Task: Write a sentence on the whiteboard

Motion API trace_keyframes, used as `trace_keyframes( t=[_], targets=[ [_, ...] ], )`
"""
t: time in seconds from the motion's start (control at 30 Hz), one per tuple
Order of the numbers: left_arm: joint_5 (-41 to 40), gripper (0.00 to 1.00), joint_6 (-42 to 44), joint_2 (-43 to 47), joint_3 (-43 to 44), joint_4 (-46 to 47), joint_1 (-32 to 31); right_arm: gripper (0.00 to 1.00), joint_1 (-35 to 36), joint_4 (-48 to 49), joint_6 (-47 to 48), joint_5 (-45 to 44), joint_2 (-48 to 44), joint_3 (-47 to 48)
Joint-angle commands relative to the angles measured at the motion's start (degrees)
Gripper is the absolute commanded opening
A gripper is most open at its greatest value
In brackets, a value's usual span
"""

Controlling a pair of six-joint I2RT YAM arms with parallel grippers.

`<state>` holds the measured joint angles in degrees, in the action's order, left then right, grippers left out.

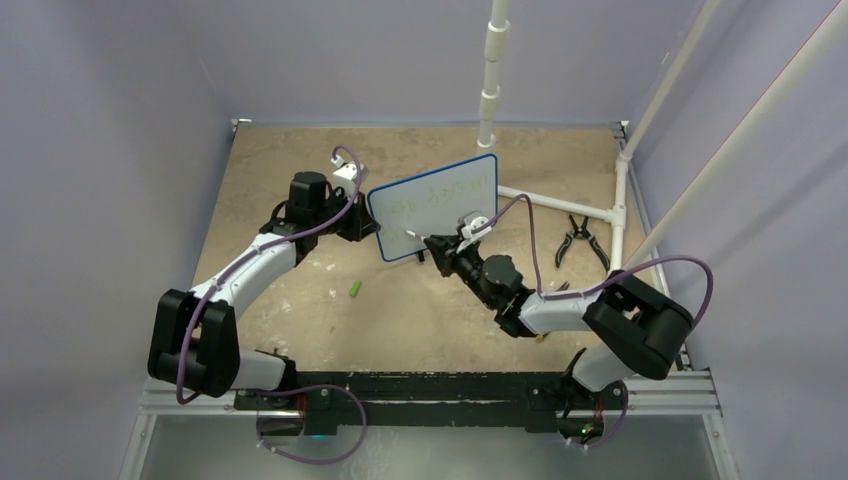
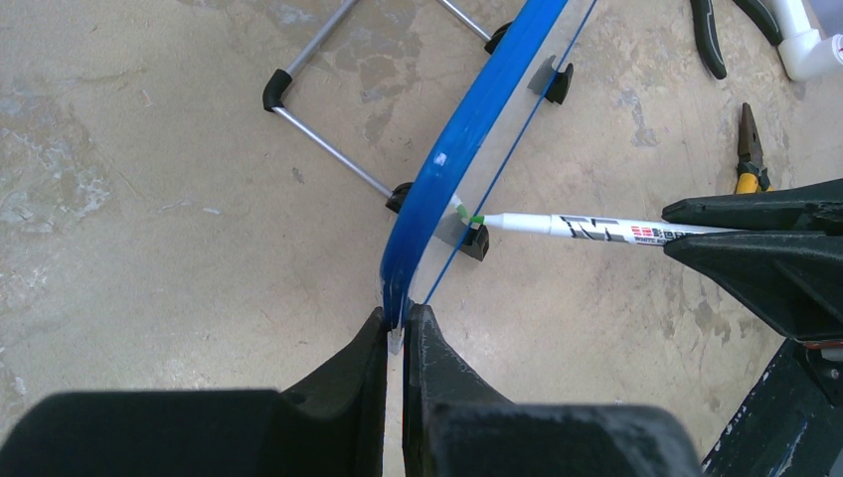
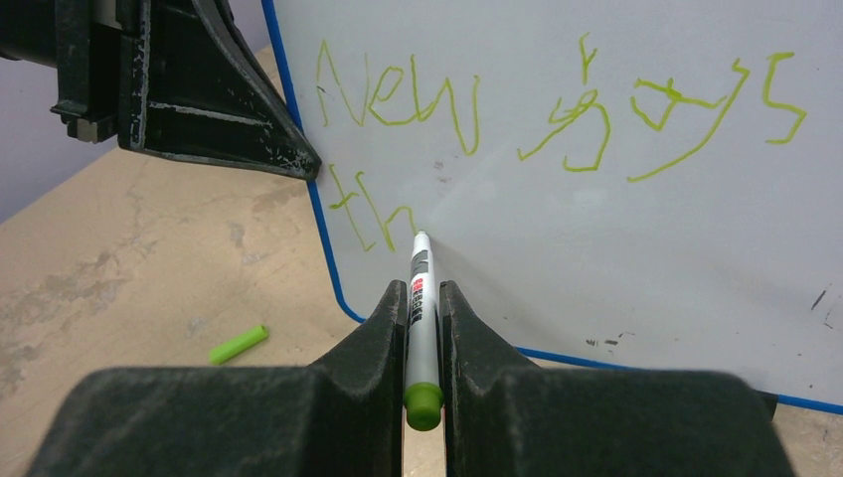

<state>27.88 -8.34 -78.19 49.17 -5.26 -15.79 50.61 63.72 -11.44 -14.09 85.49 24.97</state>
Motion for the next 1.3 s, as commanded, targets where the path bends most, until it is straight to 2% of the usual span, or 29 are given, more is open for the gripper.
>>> trace_keyframes(
  t=[0.0,0.57,1.03,1.27],
  targets=[
    [0.5,0.0,-0.1,1.8,1.4,1.8,-0.1,0.0,-0.2,2.7,0.9,-2.0,1.4,2.7],
    [0.3,0.0,-0.1,1.9,1.5,1.7,-0.1,0.0,-0.2,-0.3,-0.2,-8.2,-2.1,0.4],
    [0.5,0.0,-0.2,1.7,1.4,1.9,-0.1,0.0,-0.2,6.1,2.6,-3.7,-0.9,1.6],
    [0.6,0.0,-0.2,1.7,1.5,1.9,-0.1,0.0,-0.2,5.0,2.2,-2.5,0.8,2.4]
  ],
)
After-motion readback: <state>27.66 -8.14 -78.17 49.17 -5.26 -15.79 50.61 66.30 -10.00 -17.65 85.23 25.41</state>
